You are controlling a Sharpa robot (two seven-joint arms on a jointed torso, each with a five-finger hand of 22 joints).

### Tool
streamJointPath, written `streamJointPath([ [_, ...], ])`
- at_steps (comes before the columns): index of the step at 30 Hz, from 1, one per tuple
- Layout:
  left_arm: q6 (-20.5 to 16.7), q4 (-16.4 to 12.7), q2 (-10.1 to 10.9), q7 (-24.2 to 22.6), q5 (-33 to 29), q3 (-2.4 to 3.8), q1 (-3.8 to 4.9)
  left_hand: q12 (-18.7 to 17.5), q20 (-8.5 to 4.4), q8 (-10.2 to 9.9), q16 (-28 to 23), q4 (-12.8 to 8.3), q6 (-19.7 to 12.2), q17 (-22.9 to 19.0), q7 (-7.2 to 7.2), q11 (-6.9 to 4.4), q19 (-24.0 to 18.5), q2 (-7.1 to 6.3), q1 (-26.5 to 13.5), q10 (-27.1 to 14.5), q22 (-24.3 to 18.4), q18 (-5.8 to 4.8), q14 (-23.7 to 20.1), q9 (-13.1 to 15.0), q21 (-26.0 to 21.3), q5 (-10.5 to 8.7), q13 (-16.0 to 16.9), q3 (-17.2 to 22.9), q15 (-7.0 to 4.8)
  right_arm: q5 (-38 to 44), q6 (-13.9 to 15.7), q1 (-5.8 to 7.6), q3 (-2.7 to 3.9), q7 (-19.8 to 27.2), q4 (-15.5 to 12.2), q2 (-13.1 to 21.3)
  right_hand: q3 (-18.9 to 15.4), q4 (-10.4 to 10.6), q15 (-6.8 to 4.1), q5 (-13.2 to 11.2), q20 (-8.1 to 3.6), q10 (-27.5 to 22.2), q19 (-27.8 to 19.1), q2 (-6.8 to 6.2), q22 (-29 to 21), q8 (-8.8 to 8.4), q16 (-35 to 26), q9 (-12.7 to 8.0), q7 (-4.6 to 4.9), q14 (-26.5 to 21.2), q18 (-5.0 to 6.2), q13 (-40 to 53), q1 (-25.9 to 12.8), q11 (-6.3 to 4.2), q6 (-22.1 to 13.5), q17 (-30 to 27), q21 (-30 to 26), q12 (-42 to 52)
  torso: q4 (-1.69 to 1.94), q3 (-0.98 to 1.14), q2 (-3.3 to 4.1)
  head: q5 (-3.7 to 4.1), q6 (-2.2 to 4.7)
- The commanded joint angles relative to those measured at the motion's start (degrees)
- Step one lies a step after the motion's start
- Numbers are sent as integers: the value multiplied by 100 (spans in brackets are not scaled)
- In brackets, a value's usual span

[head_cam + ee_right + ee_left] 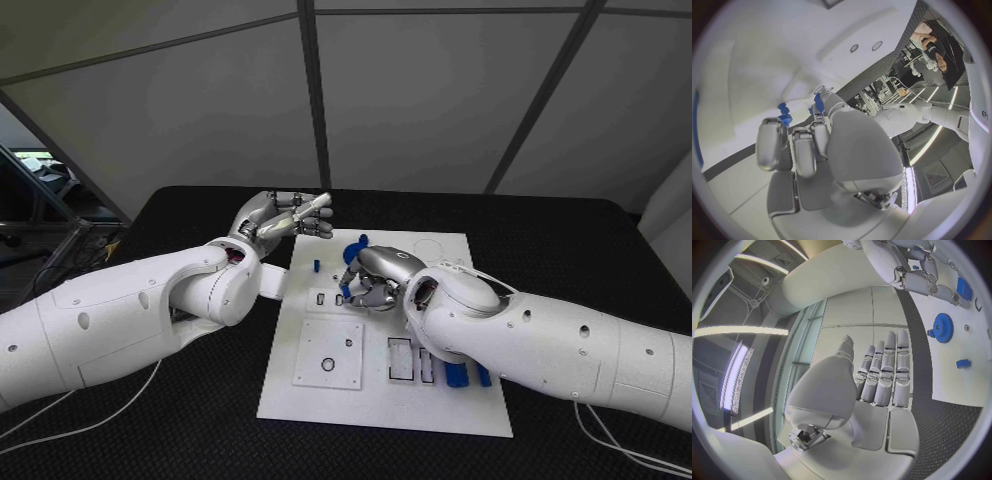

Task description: Assemble the parts on the task board

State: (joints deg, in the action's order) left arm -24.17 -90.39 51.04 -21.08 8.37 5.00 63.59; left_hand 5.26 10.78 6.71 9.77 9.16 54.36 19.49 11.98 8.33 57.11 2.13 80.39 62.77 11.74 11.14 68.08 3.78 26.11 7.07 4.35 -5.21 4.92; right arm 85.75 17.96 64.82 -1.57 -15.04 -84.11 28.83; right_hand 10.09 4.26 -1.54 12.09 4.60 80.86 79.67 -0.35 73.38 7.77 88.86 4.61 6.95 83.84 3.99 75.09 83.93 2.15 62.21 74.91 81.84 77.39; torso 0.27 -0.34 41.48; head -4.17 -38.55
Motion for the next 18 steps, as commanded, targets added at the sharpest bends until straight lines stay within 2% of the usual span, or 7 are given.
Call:
streamJointPath([
  [1,15,0,0,-65,11,4,11,-16,33,-33,-21,-27,34,8,5,24,-21,21,14,31,7,-76,4,2,29,-1,8,-3,28,192,-149,3,1,-143,10,4,41,-8,-36,38,-11,-30,-12,28,-10,31,3,30,-30,558,-45,114,-41,-22,73,1250,17,-33,0,-2,0,-4,-19],
  [18,27,1,-8,-51,11,4,11,-18,33,-35,-26,-32,36,13,4,23,-23,23,19,33,8,-76,4,2,30,-1,8,-2,28,205,-427,-28,-2,-192,14,17,50,-14,-29,53,-6,-49,-23,-46,-23,22,-5,24,-19,554,-42,98,-133,-12,46,1232,7,-57,3,-3,0,-10,-47],
])
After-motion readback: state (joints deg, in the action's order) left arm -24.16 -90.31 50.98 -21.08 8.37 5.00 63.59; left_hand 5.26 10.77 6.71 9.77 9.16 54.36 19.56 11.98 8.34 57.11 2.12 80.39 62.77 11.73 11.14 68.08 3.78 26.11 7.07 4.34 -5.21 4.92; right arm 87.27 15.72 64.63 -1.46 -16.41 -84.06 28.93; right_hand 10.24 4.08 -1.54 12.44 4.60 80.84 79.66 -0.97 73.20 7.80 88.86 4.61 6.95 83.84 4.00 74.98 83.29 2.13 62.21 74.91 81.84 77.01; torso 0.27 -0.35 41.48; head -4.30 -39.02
